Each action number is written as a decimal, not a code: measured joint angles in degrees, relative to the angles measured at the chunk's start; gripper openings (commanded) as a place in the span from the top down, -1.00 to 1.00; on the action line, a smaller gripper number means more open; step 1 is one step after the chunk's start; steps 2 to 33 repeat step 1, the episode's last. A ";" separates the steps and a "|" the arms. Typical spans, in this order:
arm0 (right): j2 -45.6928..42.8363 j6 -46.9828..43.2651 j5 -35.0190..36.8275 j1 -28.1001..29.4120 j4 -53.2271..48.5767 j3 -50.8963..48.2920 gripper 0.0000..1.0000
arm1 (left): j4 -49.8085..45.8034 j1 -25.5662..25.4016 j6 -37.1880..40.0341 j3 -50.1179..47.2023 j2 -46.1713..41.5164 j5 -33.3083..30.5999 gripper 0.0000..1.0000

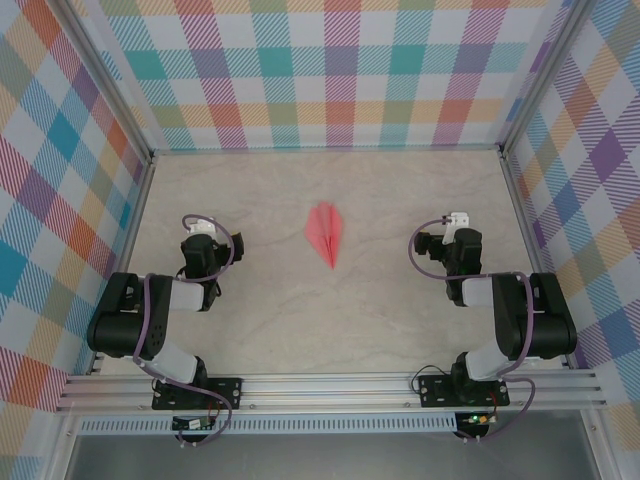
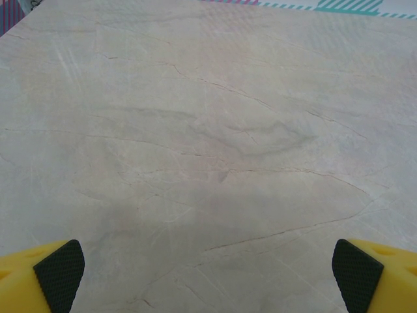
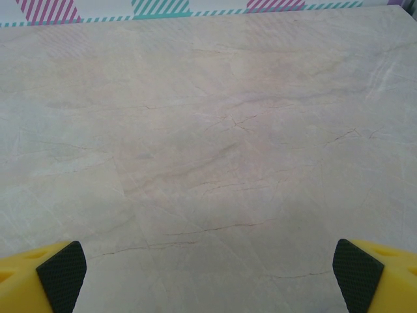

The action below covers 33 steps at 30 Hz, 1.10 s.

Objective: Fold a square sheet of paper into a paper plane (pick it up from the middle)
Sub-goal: Reset both arms

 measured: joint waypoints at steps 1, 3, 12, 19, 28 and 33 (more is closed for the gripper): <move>0.00 0.00 0.00 0.00 0.00 0.00 -1.00 | -0.09 -0.02 0.00 0.02 0.00 0.00 -1.00; 0.00 0.00 0.00 0.00 0.00 0.00 -1.00 | -0.09 -0.02 0.00 0.02 0.00 0.00 -1.00; 0.00 0.00 0.00 0.00 0.00 0.00 -1.00 | -0.09 -0.02 0.00 0.02 0.00 0.00 -1.00; 0.00 0.00 0.00 0.00 0.00 0.00 -1.00 | -0.09 -0.02 0.00 0.02 0.00 0.00 -1.00; 0.00 0.00 0.00 0.00 0.00 0.00 -1.00 | -0.09 -0.02 0.00 0.02 0.00 0.00 -1.00; 0.00 0.00 0.00 0.00 0.00 0.00 -1.00 | -0.09 -0.02 0.00 0.02 0.00 0.00 -1.00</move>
